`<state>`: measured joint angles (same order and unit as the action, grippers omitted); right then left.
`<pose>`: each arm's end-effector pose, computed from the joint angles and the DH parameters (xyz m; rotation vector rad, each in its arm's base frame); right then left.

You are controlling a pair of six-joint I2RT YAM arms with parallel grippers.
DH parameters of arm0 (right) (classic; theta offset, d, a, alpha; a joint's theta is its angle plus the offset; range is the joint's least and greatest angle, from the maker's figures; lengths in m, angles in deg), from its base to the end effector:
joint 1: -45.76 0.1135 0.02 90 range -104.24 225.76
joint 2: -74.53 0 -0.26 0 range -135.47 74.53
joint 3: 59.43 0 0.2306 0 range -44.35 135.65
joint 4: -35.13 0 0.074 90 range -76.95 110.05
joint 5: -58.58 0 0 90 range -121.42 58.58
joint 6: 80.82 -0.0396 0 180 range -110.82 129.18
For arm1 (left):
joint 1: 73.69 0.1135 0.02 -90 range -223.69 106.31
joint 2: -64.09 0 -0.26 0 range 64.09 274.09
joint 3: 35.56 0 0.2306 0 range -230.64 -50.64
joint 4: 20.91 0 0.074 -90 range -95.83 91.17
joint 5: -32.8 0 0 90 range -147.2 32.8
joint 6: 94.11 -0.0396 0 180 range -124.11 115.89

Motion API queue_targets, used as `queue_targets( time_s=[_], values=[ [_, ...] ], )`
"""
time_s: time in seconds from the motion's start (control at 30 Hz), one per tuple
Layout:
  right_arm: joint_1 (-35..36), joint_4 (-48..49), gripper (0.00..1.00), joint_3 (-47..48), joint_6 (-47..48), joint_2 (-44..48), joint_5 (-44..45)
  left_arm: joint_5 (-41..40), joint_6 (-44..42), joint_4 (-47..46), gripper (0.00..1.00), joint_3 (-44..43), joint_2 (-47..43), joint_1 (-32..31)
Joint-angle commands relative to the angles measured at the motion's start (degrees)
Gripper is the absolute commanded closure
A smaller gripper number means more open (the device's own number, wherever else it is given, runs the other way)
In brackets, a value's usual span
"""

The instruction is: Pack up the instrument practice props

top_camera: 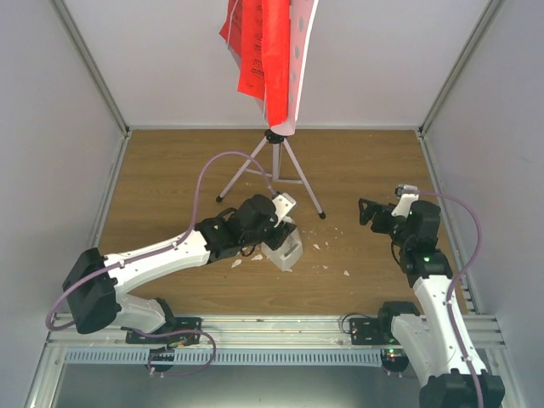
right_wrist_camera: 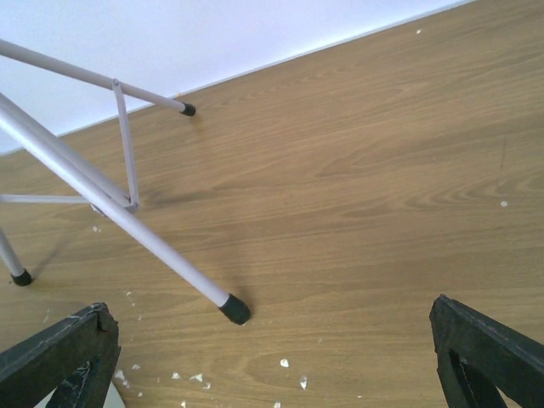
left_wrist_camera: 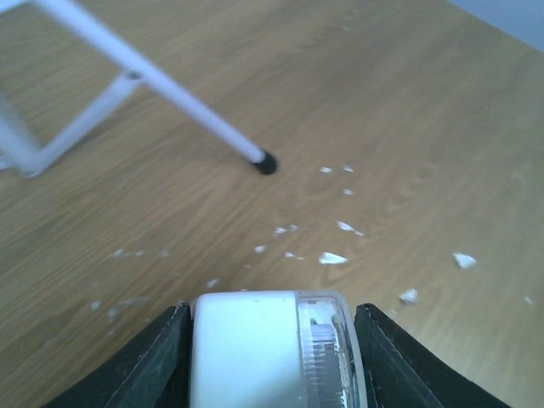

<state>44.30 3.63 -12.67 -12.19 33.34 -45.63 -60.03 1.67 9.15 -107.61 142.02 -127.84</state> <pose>0.1551 0.0058 0.2580 0.2471 2.0253 0.4698 0.1696 -0.2314 0.2775 0.8951 2.0623 -0.5247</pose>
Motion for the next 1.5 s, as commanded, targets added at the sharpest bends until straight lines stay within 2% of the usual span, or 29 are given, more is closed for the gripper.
queue_targets(
  time_s=[0.0, 0.2, 0.43, 0.5, 0.57, 0.67, 0.87, 0.97, 1.07, 1.17, 1.33, 1.47],
  values=[
    [-0.6, 1.4, 0.0, -1.9, -0.8, 0.6, -3.6, -19.6, 12.7, -3.6, 0.76, 0.1, -2.1, -2.0],
    [-0.5, 3.5, 0.0, -3.8, -2.3, 0.3, -7.7, -30.1, 22.3, -2.4, 0.78, -1.3, 0.7, -3.5],
    [1.3, 8.4, 0.0, -6.8, -5.5, -1.6, -13.0, -35.6, 30.4, 1.2, 0.77, -5.4, 5.4, -4.7],
    [4.5, 9.6, 0.0, -7.4, -6.4, -2.5, -12.1, -36.4, 32.3, 4.0, 0.74, -7.1, 7.2, -5.1],
    [7.6, 10.7, 0.0, -7.8, -7.2, -3.5, -10.0, -35.6, 32.8, 4.4, 0.66, -7.1, 7.9, -5.3],
    [12.4, 12.5, 0.0, -8.6, -8.0, -5.2, -7.8, -32.3, 31.7, 2.1, 0.55, -5.9, 7.2, -5.3],
    [19.8, 14.8, 0.0, -10.2, -7.8, -6.5, -4.8, -23.9, 28.6, -2.3, 0.16, -1.9, 3.4, -5.3],
    [22.6, 16.1, 0.01, -11.8, -6.2, -5.0, -5.2, -19.4, 26.9, -4.4, 0.05, 0.9, 0.4, -5.1],
    [25.8, 16.2, 0.0, -13.2, -4.6, -4.0, -5.8, -14.5, 25.6, -7.1, 0.01, 4.4, -4.0, -4.4],
    [29.4, 19.4, 0.0, -15.2, -4.5, -3.5, -4.6, -5.0, 22.0, -9.9, 0.01, 7.8, -7.1, -2.7],
    [35.9, 24.4, 0.02, -16.5, -4.6, -7.8, -0.7, 2.5, 19.2, -5.4, 0.01, 7.4, -10.5, 0.7],
    [41.8, 26.3, 0.03, -13.4, -2.8, -15.7, 3.2, 12.4, 13.7, -1.9, 0.01, 3.4, -12.3, 7.2]
  ],
)
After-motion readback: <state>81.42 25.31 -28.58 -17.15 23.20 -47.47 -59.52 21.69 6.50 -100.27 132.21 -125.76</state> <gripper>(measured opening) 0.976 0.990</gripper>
